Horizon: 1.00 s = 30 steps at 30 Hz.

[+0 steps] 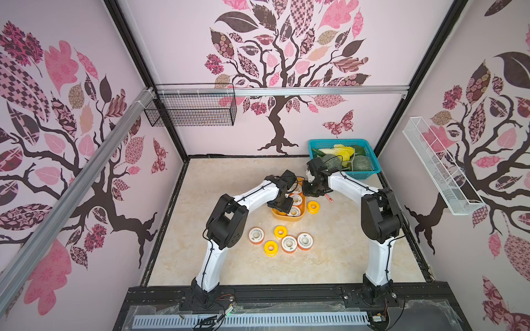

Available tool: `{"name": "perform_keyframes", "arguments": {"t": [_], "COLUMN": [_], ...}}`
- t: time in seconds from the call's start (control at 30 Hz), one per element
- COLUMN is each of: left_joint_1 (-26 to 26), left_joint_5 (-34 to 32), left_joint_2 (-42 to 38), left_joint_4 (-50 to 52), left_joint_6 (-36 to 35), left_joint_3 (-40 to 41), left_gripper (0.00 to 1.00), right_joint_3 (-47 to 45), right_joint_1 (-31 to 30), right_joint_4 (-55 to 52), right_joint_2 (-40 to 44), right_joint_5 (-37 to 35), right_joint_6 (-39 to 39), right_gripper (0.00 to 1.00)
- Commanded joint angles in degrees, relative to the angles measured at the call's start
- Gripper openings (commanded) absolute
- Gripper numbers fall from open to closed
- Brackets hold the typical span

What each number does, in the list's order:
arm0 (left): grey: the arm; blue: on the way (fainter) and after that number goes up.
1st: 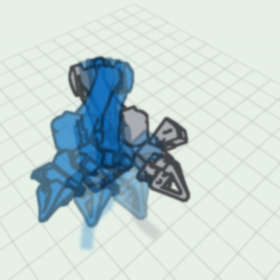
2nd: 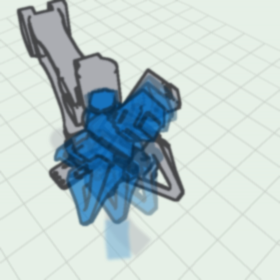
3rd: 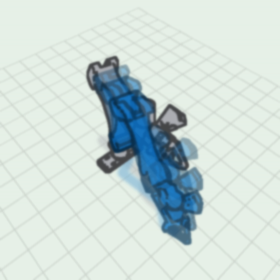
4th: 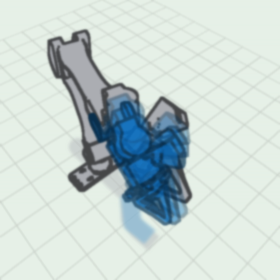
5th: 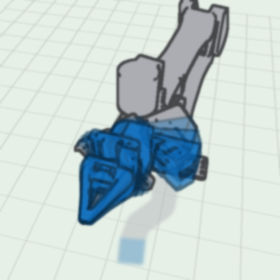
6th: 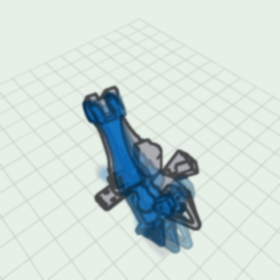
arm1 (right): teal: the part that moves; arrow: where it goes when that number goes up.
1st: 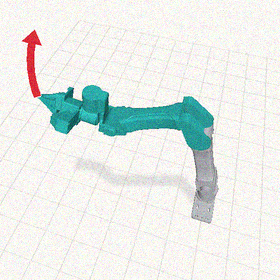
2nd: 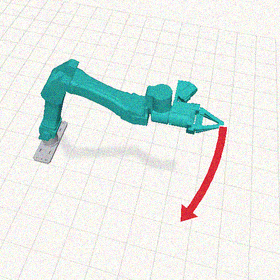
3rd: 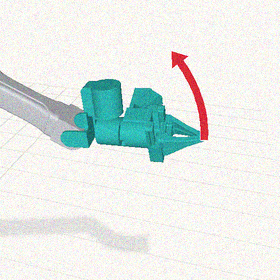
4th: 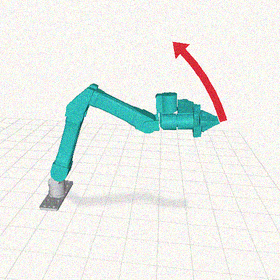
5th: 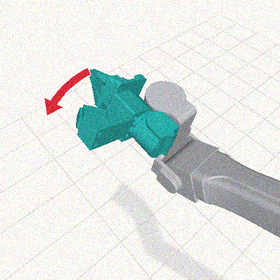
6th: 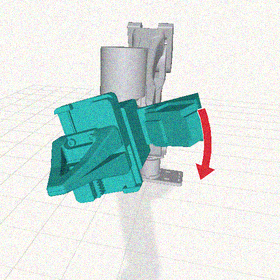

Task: Put the sealing tape into the storage box
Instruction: Place the sealing tape in the storage box.

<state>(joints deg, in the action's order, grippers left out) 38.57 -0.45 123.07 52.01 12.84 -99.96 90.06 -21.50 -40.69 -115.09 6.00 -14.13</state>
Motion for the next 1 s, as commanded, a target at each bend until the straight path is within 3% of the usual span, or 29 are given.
{"name": "perform_keyframes", "arguments": {"t": [0.0, 0.33, 0.97], "left_joint_1": [0.1, 0.1, 0.3], "left_joint_5": [-1.1, -1.8, -8.5], "left_joint_2": [-0.2, -0.7, -2.2], "left_joint_4": [0.7, 0.7, -0.2], "left_joint_6": [-0.3, -0.4, 0.5], "left_joint_3": [-1.0, -1.1, 0.0], "left_gripper": [0.64, 0.66, 0.60], "right_joint_3": [0.4, 0.5, 0.2], "right_joint_1": [0.4, 0.4, 0.4], "right_joint_4": [0.1, 0.1, 0.1], "right_joint_2": [2.1, 2.2, 2.0], "right_joint_5": [0.4, 0.5, 0.5], "right_joint_6": [0.0, 0.0, 0.1], "right_gripper": [0.25, 0.26, 0.23]}}
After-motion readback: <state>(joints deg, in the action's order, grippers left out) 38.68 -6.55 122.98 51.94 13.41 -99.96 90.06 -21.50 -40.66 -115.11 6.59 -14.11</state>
